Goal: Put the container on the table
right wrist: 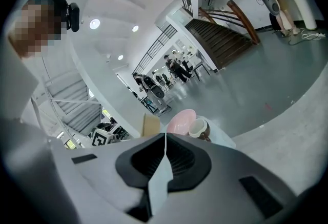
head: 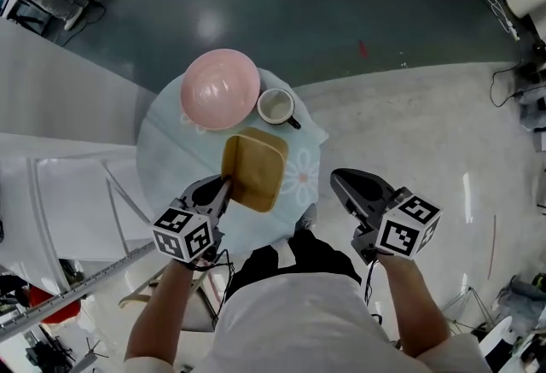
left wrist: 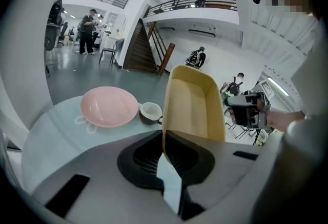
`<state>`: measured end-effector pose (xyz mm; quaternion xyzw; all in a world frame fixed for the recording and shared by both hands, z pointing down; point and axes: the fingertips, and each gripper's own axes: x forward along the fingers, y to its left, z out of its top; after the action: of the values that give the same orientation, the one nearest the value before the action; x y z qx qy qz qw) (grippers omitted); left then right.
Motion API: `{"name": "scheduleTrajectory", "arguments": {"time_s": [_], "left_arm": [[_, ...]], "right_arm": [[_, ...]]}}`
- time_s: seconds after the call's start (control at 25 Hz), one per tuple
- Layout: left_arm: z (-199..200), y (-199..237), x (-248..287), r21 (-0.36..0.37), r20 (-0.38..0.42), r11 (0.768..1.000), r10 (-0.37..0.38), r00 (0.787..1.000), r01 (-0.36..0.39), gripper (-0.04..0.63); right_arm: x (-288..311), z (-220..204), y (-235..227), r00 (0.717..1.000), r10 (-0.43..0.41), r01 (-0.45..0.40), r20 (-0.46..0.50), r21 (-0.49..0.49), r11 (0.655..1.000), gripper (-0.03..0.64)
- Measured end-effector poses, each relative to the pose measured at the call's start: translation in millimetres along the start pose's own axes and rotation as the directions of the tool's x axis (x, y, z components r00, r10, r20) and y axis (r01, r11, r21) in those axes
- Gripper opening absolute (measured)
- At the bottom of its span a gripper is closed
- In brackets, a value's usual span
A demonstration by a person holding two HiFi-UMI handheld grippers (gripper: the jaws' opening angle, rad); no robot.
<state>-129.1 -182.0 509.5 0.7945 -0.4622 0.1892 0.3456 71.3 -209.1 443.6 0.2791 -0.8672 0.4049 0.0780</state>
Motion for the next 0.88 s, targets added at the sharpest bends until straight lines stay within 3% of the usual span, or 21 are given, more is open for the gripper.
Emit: {"name": "scheduleTrajectory", "arguments": {"time_s": [0.44, 0.88], "left_arm": [[-30, 7, 58, 0.086, -0.159, 0.996, 0.006, 0.987, 0.007, 0.032], [-59, 22, 104, 0.185, -0.317, 0.982, 0.028, 0.948, 0.033, 0.032]], "right_arm": [[-3, -8, -32, 1.000, -0.023, 0.024, -0.021, 0.049, 0.999, 0.026], [-6, -23, -58, 0.998, -0.053, 0.056, -0.035, 0.101, 0.993, 0.026]]}}
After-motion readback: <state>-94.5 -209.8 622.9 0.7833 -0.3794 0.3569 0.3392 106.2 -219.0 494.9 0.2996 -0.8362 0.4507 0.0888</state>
